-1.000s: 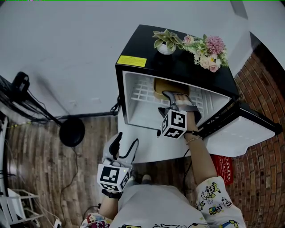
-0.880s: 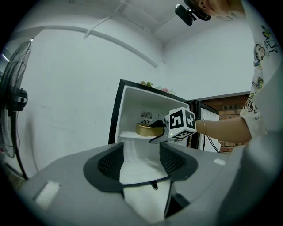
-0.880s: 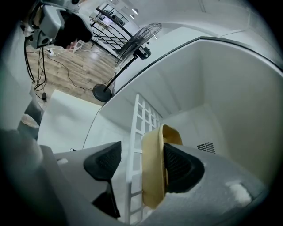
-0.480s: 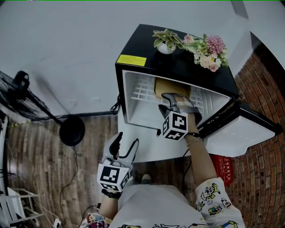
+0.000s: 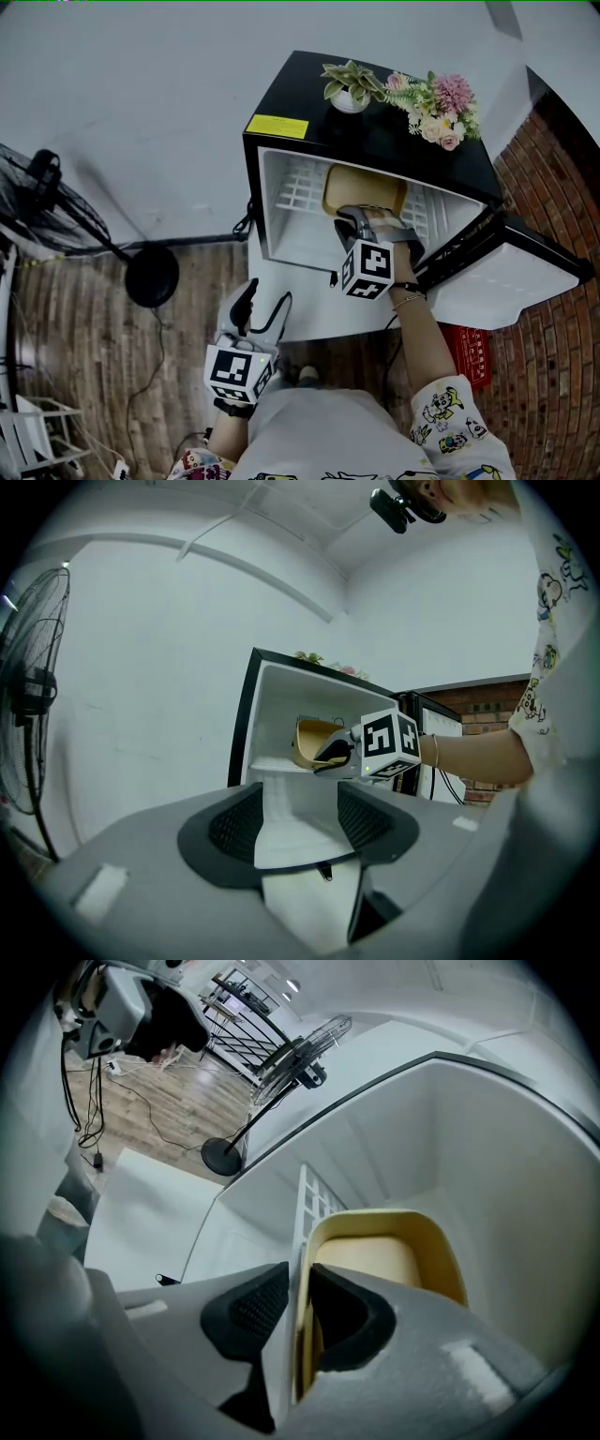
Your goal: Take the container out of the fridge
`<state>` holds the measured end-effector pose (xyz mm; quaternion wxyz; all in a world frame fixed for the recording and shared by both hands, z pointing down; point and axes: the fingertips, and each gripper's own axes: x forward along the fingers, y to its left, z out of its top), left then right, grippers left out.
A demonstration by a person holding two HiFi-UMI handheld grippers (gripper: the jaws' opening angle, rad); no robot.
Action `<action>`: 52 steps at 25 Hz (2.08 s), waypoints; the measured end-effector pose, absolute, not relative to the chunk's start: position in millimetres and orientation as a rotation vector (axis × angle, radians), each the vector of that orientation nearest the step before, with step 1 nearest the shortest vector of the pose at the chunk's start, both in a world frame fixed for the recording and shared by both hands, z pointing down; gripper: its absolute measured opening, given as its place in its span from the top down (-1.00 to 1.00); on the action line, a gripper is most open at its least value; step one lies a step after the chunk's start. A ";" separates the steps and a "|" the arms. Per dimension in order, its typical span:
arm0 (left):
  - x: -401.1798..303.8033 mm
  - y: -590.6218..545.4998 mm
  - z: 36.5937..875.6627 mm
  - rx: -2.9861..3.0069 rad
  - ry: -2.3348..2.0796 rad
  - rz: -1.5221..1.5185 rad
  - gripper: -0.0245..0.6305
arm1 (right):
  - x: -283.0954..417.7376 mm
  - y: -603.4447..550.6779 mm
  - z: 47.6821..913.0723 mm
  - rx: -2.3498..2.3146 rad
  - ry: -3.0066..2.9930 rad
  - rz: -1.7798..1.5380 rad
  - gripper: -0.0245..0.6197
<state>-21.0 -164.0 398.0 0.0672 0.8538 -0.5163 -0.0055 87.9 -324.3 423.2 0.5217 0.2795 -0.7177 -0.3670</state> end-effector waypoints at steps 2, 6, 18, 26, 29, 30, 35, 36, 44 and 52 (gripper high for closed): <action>-20.8 -163.6 398.1 2.575 -1.554 -0.018 0.17 | 87.9 -322.9 424.4 0.671 -1.717 -0.883 0.72; -20.1 -163.4 398.5 2.577 -1.549 -0.018 0.17 | 89.0 -322.1 420.8 0.693 -1.715 -0.896 0.79; -20.6 -157.7 395.5 2.586 -1.548 -0.023 0.17 | 90.1 -313.2 413.4 0.706 -1.710 -0.910 0.88; -22.2 -149.9 391.0 2.587 -1.563 -0.019 0.18 | 92.9 -301.1 412.0 0.699 -1.711 -0.904 0.88; -23.0 -146.0 390.8 2.589 -1.570 -0.019 0.18 | 93.2 -294.5 412.2 0.705 -1.722 -0.894 0.88; -23.3 -144.8 390.9 2.589 -1.573 -0.019 0.18 | 93.1 -291.9 412.6 0.707 -1.727 -0.890 0.88; -23.7 -139.1 390.8 2.587 -1.585 -0.011 0.18 | 93.1 -278.1 415.6 0.707 -1.749 -0.876 0.88; -23.8 -137.9 390.9 2.586 -1.588 -0.009 0.18 | 92.9 -275.3 416.5 0.706 -1.752 -0.873 0.88; -24.0 -128.7 390.7 2.582 -1.604 -0.002 0.18 | 88.9 -248.4 421.8 0.701 -1.810 -0.843 0.88; -21.8 -123.2 392.9 2.583 -1.599 0.015 0.19 | 88.7 -219.0 437.6 0.677 -1.858 -0.790 0.88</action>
